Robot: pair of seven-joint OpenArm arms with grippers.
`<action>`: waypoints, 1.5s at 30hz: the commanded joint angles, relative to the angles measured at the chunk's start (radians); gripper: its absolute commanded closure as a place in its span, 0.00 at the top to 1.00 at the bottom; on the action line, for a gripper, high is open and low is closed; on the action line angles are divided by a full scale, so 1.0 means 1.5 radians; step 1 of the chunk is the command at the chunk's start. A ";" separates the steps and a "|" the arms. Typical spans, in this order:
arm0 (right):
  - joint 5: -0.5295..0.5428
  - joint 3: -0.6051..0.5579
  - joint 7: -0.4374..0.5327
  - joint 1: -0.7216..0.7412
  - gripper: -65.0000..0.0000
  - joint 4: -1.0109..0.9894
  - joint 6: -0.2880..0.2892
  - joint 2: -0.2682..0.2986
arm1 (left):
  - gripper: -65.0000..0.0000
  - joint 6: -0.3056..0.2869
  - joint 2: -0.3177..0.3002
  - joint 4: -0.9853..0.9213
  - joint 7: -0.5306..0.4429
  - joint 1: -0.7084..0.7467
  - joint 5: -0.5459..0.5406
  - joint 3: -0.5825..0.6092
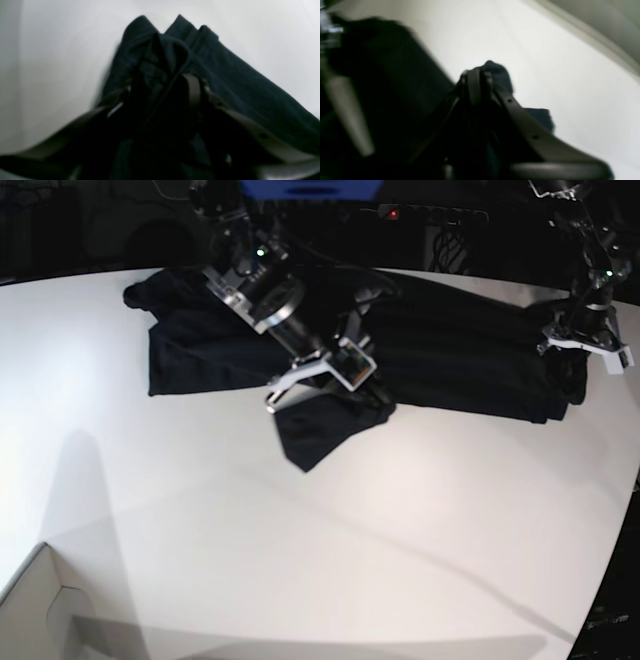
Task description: Layout the t-shirt on the table in an organized manner, then fold the t-shirt properly
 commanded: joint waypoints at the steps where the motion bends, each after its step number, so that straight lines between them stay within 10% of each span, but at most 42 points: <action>1: 0.004 -0.013 0.018 -0.005 0.00 0.015 -0.004 -0.005 | 0.38 -0.003 -0.011 0.013 -0.014 -0.004 -0.009 -0.003; 11: 0.004 -0.048 0.017 -0.049 0.00 -0.035 -0.004 0.009 | 0.38 -0.003 -0.014 0.014 -0.014 -0.004 -0.010 -0.004; 19: 0.003 -0.102 0.020 -0.080 0.41 -0.006 -0.004 0.057 | 0.38 -0.003 -0.016 0.020 -0.014 -0.004 -0.010 -0.007; 33: 0.006 0.092 0.023 -0.154 0.50 0.060 -0.004 0.058 | 0.48 -0.003 0.020 0.207 -0.012 -0.001 -0.037 0.001; 37: 0.007 0.145 0.023 -0.168 0.50 0.060 -0.004 0.058 | 0.64 -0.003 0.027 0.224 0.042 -0.006 -0.035 0.099; 45: 0.007 0.222 0.022 -0.197 0.50 0.059 -0.004 0.058 | 0.66 0.006 0.033 0.162 0.043 -0.085 0.008 0.356</action>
